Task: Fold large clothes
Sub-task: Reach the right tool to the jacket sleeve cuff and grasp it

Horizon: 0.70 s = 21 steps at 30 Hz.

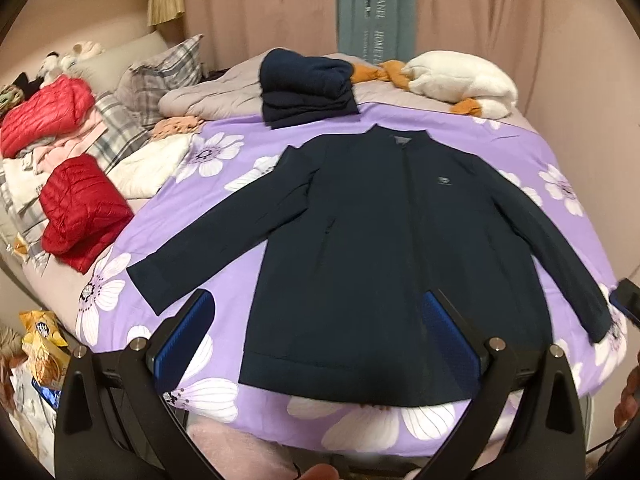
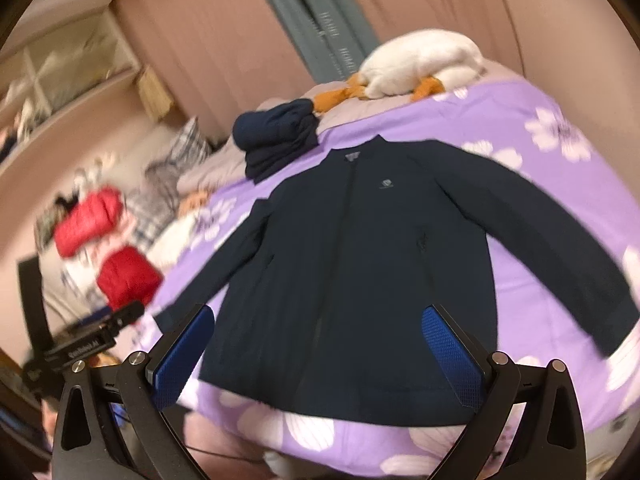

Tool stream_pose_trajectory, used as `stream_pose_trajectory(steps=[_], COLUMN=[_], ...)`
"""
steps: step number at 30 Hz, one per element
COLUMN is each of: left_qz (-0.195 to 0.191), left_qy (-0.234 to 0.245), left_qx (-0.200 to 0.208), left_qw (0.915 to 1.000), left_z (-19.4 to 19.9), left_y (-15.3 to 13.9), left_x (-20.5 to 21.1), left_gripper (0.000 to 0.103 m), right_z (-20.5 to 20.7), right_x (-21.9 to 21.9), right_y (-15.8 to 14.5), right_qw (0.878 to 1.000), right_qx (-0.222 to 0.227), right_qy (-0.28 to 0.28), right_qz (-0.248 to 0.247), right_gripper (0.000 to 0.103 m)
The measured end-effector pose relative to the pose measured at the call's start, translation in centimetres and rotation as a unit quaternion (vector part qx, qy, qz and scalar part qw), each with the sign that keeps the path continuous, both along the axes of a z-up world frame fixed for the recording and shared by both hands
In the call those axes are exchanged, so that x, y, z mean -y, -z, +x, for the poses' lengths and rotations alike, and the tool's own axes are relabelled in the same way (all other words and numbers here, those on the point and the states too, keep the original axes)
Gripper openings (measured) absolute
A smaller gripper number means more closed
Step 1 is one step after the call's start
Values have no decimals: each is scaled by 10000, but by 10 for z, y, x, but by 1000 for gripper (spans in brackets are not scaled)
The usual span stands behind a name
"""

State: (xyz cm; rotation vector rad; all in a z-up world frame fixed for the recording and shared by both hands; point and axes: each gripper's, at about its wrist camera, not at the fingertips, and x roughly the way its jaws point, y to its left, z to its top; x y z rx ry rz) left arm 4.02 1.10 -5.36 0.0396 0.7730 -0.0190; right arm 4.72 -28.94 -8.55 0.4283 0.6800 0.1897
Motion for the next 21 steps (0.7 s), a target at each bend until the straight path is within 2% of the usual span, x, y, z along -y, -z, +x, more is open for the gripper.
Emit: stream_pose_trajectory(steps=[3,6,8,10,13,17,21], left_qz=[92,-97,-415,-788,-1158,-1223,-1217], left_qy=[-68,51,225,299,384,341,357], left_qx=[7,-159,-272,-154,-39,-77,69], left_qw=[9999,9998,9985,9963,9925,9919,9919], left_z=[8,19,23,22,26,37,45], left_y=[10,21,30,37,42,48,53], left_x=[0,-1,-1,-4,-5,-2,-1], left_gripper=[103,103,103,103,103,103,103], right_z=[3,0,-4,-11,-21,-33,-35], right_x=[27,54,71,86,106,127,144], right_y=[25,48,60,74,93,119,137], right_qw=[9990,9951,9910,9851,9768,9632,9537], right_qx=[-84,-156,-182,-201,-222,-458,-552], right_qy=[347,758,941,1160,1586,2172,2467], right_qz=[282,615,931,1253,1422,1519,1629], right_gripper=[103,103,103,103,103,103,103])
